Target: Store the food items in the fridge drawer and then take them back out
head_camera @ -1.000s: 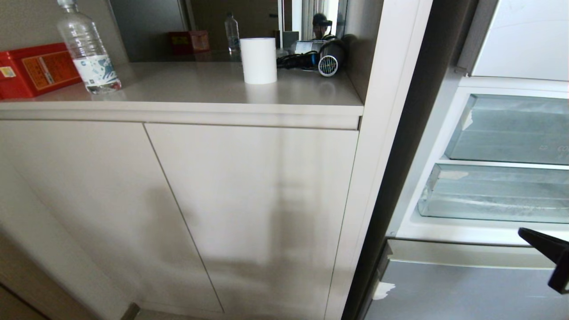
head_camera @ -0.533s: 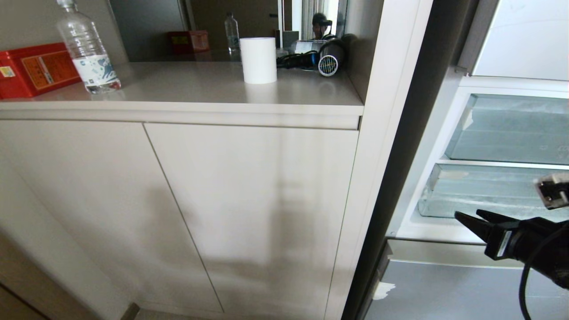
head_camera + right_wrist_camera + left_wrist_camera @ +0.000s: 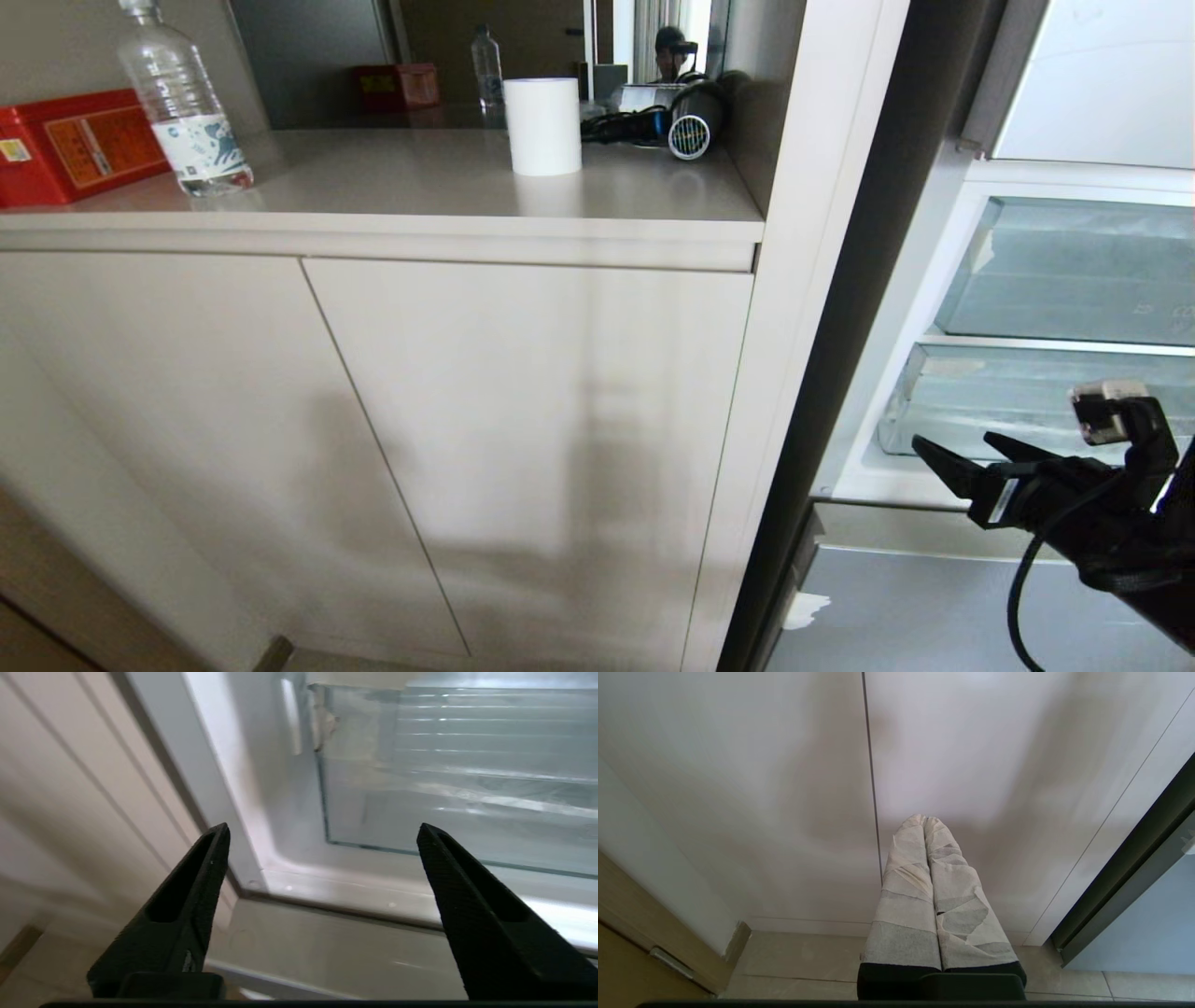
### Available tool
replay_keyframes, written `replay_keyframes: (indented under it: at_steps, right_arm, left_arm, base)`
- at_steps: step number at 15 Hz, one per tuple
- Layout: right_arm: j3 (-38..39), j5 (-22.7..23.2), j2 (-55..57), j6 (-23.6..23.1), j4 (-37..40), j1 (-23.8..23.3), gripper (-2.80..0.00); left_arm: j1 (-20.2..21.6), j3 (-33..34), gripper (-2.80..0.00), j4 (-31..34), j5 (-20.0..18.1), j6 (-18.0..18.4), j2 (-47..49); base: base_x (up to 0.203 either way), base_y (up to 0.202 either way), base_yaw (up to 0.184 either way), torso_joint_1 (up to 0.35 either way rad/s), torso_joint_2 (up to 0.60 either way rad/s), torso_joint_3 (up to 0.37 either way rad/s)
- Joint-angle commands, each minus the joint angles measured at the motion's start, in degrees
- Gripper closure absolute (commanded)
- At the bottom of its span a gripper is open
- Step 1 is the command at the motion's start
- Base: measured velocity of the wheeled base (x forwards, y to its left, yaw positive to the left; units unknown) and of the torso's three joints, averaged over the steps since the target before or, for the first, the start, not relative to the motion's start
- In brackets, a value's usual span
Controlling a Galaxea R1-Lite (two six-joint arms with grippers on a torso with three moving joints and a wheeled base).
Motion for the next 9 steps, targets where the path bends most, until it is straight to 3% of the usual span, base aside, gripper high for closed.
replay_keyframes:
  at_steps: [1, 9]
  right_arm:
    - [0.1, -0.5, 6.2, 0.0, -4.7, 0.0, -2.80]
    - [-3.3, -4.6, 7.4, -0.7, -7.2, -0.3, -2.80]
  left_arm:
    - [0.0, 0.0, 0.00, 0.1, 0.0, 0.0, 0.0]
    - [0.0, 0.0, 0.00, 0.1, 0.0, 0.0, 0.0]
  base:
    - [0.000, 0.000, 0.000, 0.000, 0.00, 0.000]
    - [0.000, 0.000, 0.000, 0.000, 0.00, 0.000]
